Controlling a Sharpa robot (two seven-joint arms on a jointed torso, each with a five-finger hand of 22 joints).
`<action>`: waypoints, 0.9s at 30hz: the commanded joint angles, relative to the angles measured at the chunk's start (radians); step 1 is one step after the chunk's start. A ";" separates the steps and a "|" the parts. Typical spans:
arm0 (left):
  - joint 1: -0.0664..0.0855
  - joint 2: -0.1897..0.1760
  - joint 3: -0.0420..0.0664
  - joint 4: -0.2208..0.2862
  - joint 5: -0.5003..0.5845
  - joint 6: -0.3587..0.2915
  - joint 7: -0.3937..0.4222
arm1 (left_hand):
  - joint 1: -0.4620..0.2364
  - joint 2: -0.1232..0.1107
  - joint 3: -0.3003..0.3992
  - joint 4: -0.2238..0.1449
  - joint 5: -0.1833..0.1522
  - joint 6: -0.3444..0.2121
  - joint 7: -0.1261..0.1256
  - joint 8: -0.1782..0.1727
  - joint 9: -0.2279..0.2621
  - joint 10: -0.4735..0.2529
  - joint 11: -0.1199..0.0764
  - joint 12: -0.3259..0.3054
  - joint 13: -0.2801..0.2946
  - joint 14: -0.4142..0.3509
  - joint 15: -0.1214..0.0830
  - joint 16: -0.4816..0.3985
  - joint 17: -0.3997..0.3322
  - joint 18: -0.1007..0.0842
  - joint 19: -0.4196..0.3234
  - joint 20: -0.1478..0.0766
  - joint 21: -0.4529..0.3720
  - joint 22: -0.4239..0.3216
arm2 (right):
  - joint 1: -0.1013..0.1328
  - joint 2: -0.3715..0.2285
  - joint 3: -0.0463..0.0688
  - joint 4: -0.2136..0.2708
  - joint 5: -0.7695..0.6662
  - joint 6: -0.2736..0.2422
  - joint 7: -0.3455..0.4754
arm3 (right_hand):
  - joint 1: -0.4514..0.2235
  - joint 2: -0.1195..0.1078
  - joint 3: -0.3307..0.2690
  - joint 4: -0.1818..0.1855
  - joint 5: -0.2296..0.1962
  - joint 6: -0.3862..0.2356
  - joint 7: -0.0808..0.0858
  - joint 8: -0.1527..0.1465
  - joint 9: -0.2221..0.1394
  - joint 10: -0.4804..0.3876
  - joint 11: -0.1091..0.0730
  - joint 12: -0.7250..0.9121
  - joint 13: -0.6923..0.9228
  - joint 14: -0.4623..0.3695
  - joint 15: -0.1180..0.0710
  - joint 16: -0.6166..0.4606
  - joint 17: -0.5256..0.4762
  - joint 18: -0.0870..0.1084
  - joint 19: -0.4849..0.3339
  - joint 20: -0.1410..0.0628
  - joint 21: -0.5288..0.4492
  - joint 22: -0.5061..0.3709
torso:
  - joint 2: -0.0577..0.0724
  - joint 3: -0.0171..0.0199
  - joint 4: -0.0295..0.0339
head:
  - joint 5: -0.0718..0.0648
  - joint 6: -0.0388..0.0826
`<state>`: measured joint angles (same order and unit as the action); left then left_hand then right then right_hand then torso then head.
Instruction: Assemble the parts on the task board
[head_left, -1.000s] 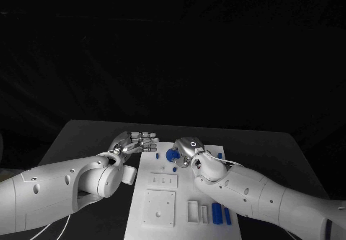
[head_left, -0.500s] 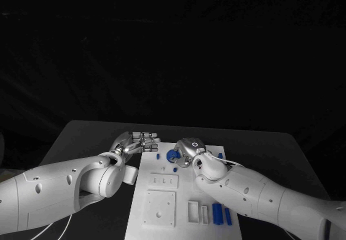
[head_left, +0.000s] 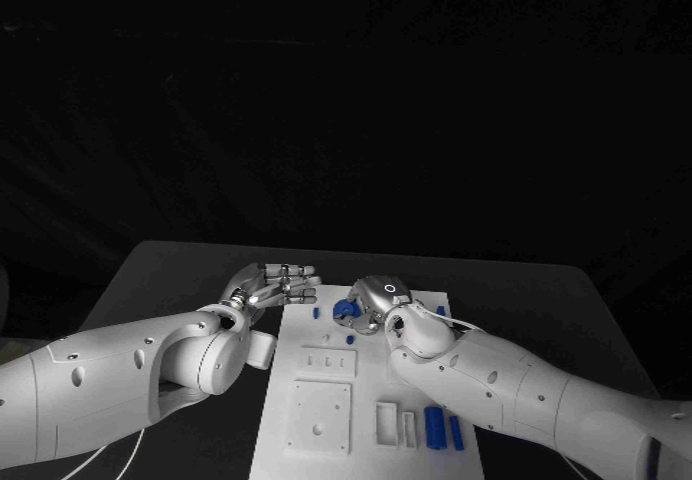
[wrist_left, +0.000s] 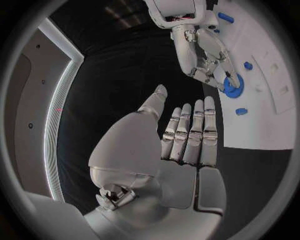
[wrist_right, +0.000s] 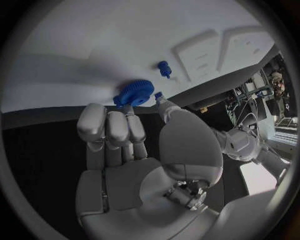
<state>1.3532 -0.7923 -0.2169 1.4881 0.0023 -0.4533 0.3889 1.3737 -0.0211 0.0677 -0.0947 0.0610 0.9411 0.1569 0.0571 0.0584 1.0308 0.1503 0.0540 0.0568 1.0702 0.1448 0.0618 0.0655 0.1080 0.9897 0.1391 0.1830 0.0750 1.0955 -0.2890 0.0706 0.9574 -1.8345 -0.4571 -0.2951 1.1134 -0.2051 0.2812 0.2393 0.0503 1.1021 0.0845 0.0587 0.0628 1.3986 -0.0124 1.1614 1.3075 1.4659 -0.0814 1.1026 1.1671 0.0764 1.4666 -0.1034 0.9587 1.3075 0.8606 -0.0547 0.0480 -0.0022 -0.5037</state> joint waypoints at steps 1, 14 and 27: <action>0.001 0.003 0.001 0.000 0.005 0.011 0.008 | -0.006 -0.008 0.006 0.001 0.006 -0.010 0.002 0.001 0.000 -0.008 0.002 0.004 0.001 -0.005 0.002 0.000 -0.001 -0.011 -0.002 0.000 -0.004 0.000 | -0.010 -0.006 -0.005 -0.004 0.046 0.091 0.019 | -0.005 0.004 0.000 0.006 0.000 0.002 -0.002 0.005 0.002 -0.001 0.006 0.004 0.037 -0.001 -0.003 -0.002 0.002 -0.009 0.017 0.000 -0.003 0.121 | 0.000 0.0000 -0.0013 | 0.001 0.000; 0.001 0.003 0.001 -0.015 0.005 0.011 0.010 | -0.003 -0.010 0.007 0.000 0.006 -0.010 0.002 0.001 0.000 -0.009 0.002 0.004 0.001 -0.005 0.002 -0.001 -0.001 -0.010 0.000 0.000 -0.004 0.000 | -0.031 -0.058 -0.005 0.035 0.058 0.061 0.014 | 0.000 0.015 0.016 -0.023 0.004 0.016 -0.004 0.004 0.002 0.000 0.003 0.009 0.038 -0.001 -0.003 0.002 0.001 -0.008 0.017 0.000 0.000 0.121 | -0.001 0.0022 -0.0032 | 0.001 0.001; 0.001 -0.013 0.001 -0.025 0.005 0.005 0.014 | -0.003 -0.010 0.007 0.000 0.006 -0.010 0.002 0.001 0.000 -0.009 0.002 0.004 0.001 -0.005 0.002 -0.001 -0.001 -0.010 0.000 0.000 -0.004 0.000 | -0.041 -0.184 0.024 0.168 0.055 -0.093 -0.032 | 0.011 -0.008 0.021 -0.026 0.012 0.007 -0.003 0.004 0.002 -0.003 0.003 0.006 0.033 -0.002 0.000 -0.001 -0.007 -0.005 0.020 0.004 0.003 0.122 | -0.008 0.0078 -0.0190 | 0.010 0.010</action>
<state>1.3532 -0.8061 -0.2170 1.4637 0.0036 -0.4536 0.3901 1.3709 -0.0239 0.0677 -0.0947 0.0610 0.9376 0.1604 0.0571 0.0585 1.0272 0.1539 0.0540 0.0568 1.0702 0.1448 0.0618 0.0655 0.1080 0.9897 0.1391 0.1832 0.0750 1.0527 -0.4653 0.0932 1.1116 -1.7810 -0.4982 -0.3074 1.1225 -0.2059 0.2988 0.2132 0.0582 1.1072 0.0832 0.0677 0.0650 1.3989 -0.0125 1.1654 1.3075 1.4659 -0.0814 1.1027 1.1614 0.0764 1.4666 -0.1033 0.9587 1.3074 0.8557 -0.0486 0.0344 0.0055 -0.4941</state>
